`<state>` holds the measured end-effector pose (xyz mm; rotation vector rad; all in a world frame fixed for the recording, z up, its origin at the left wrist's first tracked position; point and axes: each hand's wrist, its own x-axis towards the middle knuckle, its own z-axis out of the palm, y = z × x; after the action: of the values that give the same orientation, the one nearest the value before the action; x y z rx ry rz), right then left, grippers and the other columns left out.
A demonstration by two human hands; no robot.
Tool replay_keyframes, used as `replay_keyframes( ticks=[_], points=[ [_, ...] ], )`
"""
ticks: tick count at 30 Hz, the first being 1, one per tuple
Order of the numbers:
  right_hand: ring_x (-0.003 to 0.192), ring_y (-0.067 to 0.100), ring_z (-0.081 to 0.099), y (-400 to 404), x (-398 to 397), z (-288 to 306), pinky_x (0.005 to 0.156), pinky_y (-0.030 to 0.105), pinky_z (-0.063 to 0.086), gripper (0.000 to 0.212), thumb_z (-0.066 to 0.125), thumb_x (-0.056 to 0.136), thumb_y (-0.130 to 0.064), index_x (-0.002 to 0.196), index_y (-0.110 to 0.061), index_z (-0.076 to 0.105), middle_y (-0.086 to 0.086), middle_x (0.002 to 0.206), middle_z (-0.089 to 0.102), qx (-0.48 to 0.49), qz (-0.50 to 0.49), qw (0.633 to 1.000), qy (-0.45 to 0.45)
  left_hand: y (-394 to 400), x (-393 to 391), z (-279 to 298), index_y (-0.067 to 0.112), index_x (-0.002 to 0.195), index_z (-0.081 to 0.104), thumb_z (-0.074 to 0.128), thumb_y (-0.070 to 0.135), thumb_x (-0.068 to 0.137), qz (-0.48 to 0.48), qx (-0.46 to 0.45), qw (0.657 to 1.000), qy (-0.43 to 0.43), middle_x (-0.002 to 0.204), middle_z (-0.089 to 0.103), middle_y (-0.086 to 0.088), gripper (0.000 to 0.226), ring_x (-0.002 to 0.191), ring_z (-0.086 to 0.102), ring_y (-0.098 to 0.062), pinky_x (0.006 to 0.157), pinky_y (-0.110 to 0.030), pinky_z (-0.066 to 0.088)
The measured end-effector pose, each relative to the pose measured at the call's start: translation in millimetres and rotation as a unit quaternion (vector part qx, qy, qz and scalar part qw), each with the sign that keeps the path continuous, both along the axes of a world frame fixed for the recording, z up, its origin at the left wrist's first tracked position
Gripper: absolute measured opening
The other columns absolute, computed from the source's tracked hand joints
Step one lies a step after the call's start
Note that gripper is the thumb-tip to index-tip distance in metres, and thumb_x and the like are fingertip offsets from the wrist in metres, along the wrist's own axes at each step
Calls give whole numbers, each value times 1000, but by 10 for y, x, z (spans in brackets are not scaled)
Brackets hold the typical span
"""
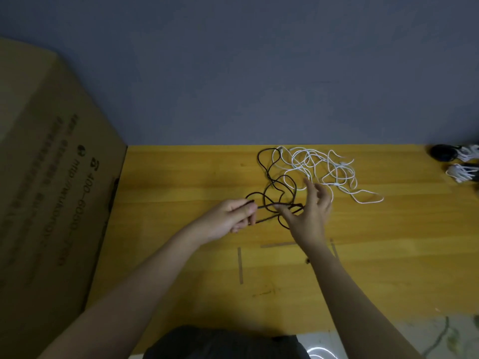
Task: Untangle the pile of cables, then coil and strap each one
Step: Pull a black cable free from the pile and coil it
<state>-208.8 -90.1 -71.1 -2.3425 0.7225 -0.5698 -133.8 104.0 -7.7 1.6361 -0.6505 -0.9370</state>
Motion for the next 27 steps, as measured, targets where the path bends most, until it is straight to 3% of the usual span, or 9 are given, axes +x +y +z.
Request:
replay_keyframes(
  ticks=[2, 7, 10, 15, 17, 20, 24, 26, 27],
  points=[
    [125, 28, 34, 21, 31, 40, 102, 32, 26, 82, 86, 62, -40, 131, -10, 52, 16, 133, 39, 25, -55, 997, -46, -11, 16, -17, 9, 82, 52, 32, 20, 104, 42, -20, 999, -8, 58, 36, 2, 32, 56, 35, -10, 62, -20, 34],
    [82, 0, 55, -44, 80, 231, 71, 15, 45, 20, 75, 81, -21, 95, -17, 62, -7, 92, 54, 105, -9, 984, -145, -15, 119, -129, 14, 81, 54, 34, 24, 104, 124, -45, 991, 18, 53, 38, 13, 32, 50, 34, -3, 55, -13, 34],
    [76, -8, 57, -177, 129, 303, 65, 5, 40, 3, 70, 86, -18, 87, -19, 68, -8, 81, 62, 116, 4, 984, -132, -2, 244, -140, 16, 81, 54, 35, 30, 103, 197, -72, 977, 26, 50, 36, 14, 32, 47, 33, -3, 55, -15, 37],
    [75, 18, 57, -675, 58, 180, 63, 24, 40, 14, 64, 91, -19, 92, -6, 67, 5, 80, 64, 228, -169, 955, -84, 136, 735, -2, 16, 78, 52, 39, 29, 103, 448, -184, 864, 136, 45, 38, 14, 31, 40, 33, -4, 51, -20, 33],
    [75, 23, 56, -890, -94, 76, 66, 27, 39, 17, 63, 91, -21, 91, -4, 65, 13, 82, 65, 244, -216, 945, -33, 300, 964, 84, 17, 77, 51, 38, 31, 103, 491, -197, 840, 121, 45, 40, 15, 32, 38, 33, -3, 48, -19, 34],
    [68, 26, 55, -960, -169, 73, 64, 30, 41, 15, 61, 92, -22, 88, -7, 60, 19, 83, 65, 235, -218, 947, -16, 344, 1096, 180, 18, 77, 52, 37, 33, 104, 459, -177, 869, 62, 48, 40, 16, 34, 41, 33, -4, 52, -20, 33],
    [45, 13, 54, -787, 24, 257, 42, 20, 41, 12, 59, 93, -19, 94, -7, 58, 14, 82, 62, 237, -148, 958, -65, 19, 950, 378, 17, 77, 50, 37, 34, 104, 343, -171, 924, 12, 48, 35, 14, 34, 43, 30, -5, 48, -18, 32],
    [53, 13, 61, -730, 80, 349, 50, 20, 46, 13, 57, 94, -15, 103, -7, 55, 14, 96, 62, 244, -160, 951, -99, -125, 855, 504, 16, 76, 50, 37, 34, 103, 304, -194, 932, 25, 45, 35, 13, 35, 43, 30, -6, 48, -19, 32],
    [73, 20, 66, -714, 93, 395, 64, 23, 49, 22, 56, 93, -10, 114, -6, 52, 17, 112, 59, 229, -172, 954, -92, -189, 801, 573, 16, 76, 50, 37, 33, 103, 285, -202, 937, 29, 44, 34, 12, 35, 42, 30, -6, 47, -18, 33]
  ],
)
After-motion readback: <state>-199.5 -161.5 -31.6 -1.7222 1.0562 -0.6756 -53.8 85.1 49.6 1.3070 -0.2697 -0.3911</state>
